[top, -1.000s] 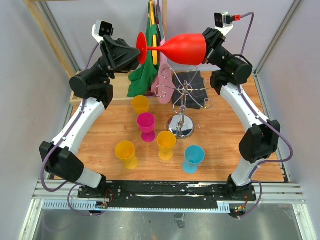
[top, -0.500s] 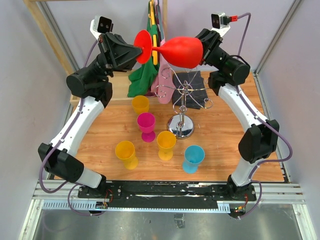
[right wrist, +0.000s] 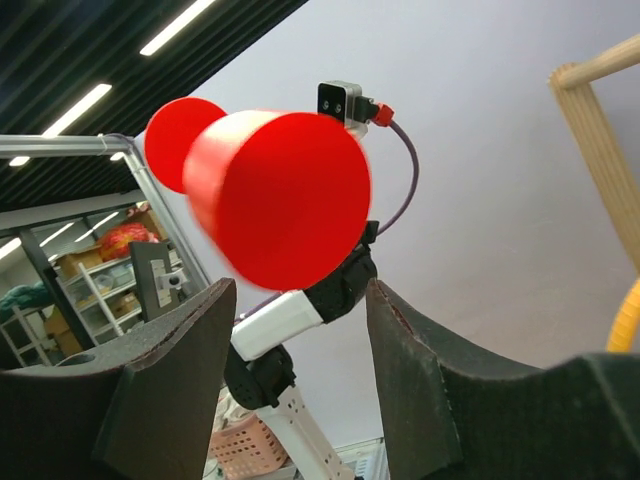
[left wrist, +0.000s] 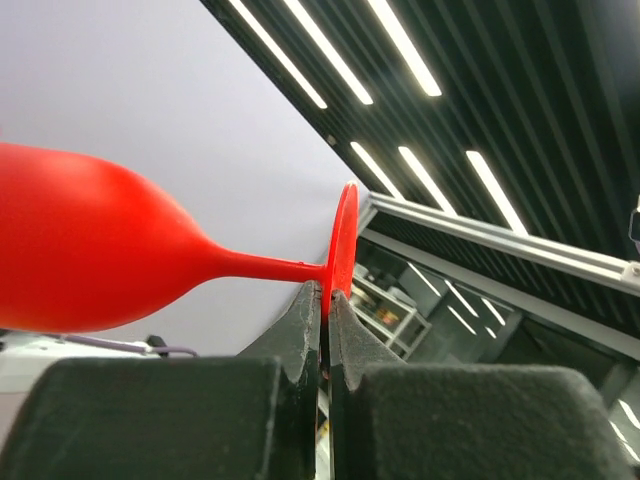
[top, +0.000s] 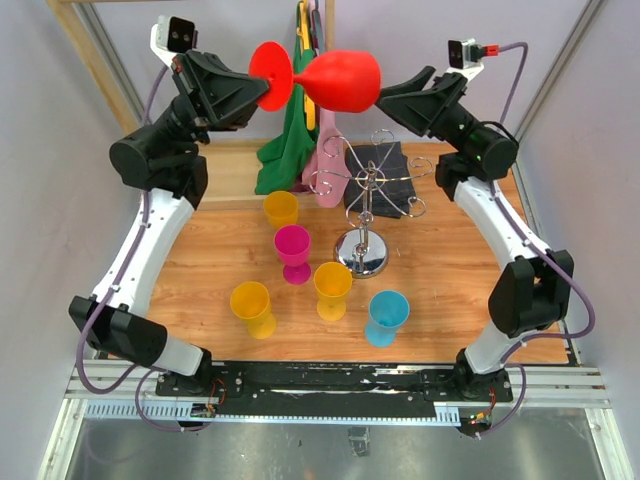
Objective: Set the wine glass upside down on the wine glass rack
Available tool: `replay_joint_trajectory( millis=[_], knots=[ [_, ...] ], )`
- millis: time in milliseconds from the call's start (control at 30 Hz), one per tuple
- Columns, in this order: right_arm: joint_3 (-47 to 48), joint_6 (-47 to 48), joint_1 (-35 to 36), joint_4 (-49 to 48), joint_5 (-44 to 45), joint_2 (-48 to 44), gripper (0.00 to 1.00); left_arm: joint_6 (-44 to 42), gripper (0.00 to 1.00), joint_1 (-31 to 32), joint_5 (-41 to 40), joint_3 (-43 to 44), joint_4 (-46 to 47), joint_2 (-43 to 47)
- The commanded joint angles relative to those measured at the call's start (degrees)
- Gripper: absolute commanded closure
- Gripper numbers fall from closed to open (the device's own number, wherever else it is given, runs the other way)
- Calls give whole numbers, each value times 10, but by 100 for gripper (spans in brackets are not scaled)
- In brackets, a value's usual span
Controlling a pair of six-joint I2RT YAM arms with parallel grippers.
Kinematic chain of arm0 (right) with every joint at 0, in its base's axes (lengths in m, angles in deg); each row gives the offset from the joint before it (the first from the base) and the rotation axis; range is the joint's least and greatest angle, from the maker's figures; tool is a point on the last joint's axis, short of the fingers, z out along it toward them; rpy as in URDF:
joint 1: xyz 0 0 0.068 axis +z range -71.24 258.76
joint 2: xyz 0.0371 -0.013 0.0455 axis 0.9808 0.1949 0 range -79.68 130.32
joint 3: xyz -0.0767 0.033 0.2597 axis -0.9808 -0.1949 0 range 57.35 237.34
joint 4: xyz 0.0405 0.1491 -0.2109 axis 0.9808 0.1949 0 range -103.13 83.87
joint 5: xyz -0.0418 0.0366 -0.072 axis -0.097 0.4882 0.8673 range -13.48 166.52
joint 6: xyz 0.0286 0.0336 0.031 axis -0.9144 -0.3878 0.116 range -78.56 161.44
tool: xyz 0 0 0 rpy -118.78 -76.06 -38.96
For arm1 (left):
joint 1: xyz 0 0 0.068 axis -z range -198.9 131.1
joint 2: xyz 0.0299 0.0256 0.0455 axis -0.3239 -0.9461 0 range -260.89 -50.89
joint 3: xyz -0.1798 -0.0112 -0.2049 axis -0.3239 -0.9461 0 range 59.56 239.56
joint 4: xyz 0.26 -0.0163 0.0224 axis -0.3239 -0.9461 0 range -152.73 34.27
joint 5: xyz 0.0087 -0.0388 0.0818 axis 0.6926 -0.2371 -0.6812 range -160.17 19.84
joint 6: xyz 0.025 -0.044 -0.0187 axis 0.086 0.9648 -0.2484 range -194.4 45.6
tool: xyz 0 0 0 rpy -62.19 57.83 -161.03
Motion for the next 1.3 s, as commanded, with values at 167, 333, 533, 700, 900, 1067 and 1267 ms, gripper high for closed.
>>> replay_joint_trajectory(
  millis=[167, 333, 533, 700, 900, 1067, 1267],
  knots=[
    [-75, 42, -94, 48, -10, -105, 45, -119, 100, -99, 35, 14, -172, 77],
    [-96, 169, -116, 208, -43, -186, 45, -287, 100, -114, 24, 12, -403, 110],
    [-96, 348, -116, 440, -46, -276, 45, -418, 100, -130, -13, 11, -578, 132],
    [-103, 379, -117, 487, -48, -309, 45, -515, 100, -130, -52, -5, -696, 144],
    [-105, 396, -118, 511, -43, -323, 46, -551, 100, -130, -61, -56, -732, 157],
    [-103, 395, -118, 514, -42, -326, 46, -561, 100, -130, -56, -91, -733, 157],
    [-104, 403, -118, 531, -39, -329, 46, -569, 100, -106, -53, -113, -734, 142]
  ],
)
